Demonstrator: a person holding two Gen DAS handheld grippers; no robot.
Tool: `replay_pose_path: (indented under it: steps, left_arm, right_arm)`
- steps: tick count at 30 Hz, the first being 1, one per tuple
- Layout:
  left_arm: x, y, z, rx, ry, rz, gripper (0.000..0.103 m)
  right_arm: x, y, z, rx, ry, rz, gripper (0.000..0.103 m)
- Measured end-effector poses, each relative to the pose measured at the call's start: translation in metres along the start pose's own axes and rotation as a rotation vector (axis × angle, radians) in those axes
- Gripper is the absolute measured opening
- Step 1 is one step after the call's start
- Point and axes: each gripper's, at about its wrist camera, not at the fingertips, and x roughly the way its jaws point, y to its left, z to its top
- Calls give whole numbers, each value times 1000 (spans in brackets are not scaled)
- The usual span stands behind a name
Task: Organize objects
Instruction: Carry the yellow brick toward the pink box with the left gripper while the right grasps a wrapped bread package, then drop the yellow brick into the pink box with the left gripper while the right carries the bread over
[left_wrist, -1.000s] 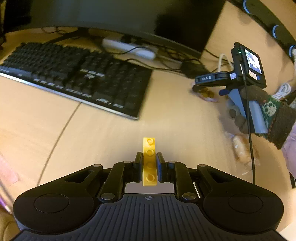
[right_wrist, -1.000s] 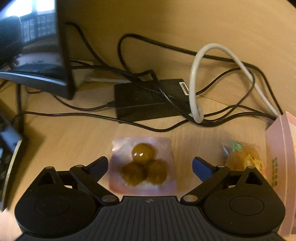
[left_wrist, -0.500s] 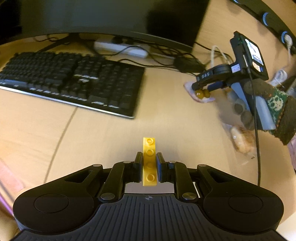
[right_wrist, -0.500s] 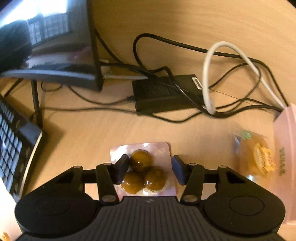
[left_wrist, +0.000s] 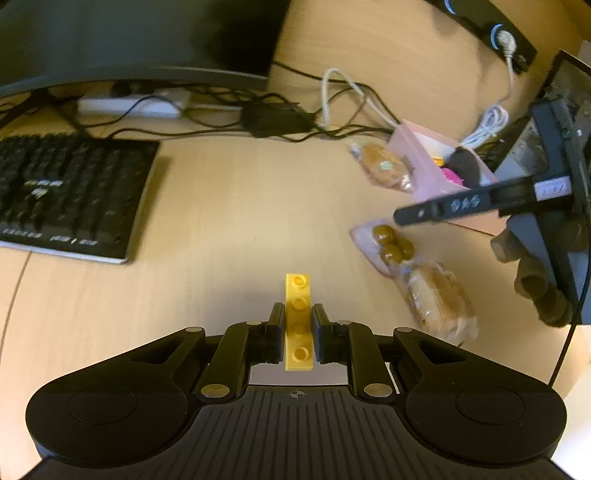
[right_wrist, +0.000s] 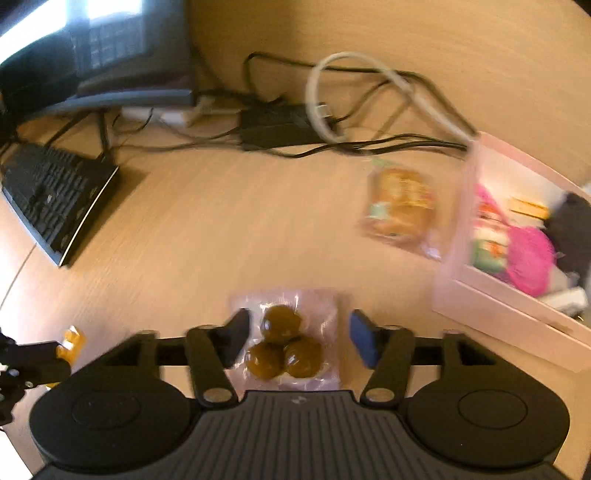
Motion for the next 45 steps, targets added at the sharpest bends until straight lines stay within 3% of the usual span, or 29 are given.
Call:
replay_pose_path:
  steps: [4,9,13,16,18,19,20,27,33,37,41,45]
  left_arm:
    - [8,4,0,-35,20,-9,17]
    - [1,18,-4,-72,26,14,17]
    - [-10,31,-9,-110,9,32,17]
    - [-11,37,-10,-131,29,73,17]
    - [-15,36,-9,-128,38,83,17]
    - [-18,33,-7,-113,38,90,17]
    - [-19,30,-6,-101,38,94,17]
    - [-15,-20,6,24,48,62,17]
    - [-1,-83,7,131,61,-14,17]
    - [14,-118,3,165,94,-64,17]
    - [31,-155,8,206,108,-62,17]
    - [39,-186,30,203,73,-75,17]
  right_arm:
    - [-1,-24,25,72,-54,-53,71]
    - [43,-29,72,61,-80,-177,72]
    - [87,-25,93,30,-53,-263,72]
    - [115,-21,97,23,24,-308,73]
    - [118,-15,95,0,21,-332,67]
    - [115,-12,94,-11,26,-326,51]
    - [109,-9,92,-25,25,-309,51]
    - [10,-10,42,-48,-94,-133,50]
    - [-66,-33,-35,-51,-104,-99,50]
    - [-97,-61,-82,-9,-101,-127,50]
    - [-110,-94,-116,74,-97,-151,50]
    - [-114,-121,-138,127,-86,-159,50]
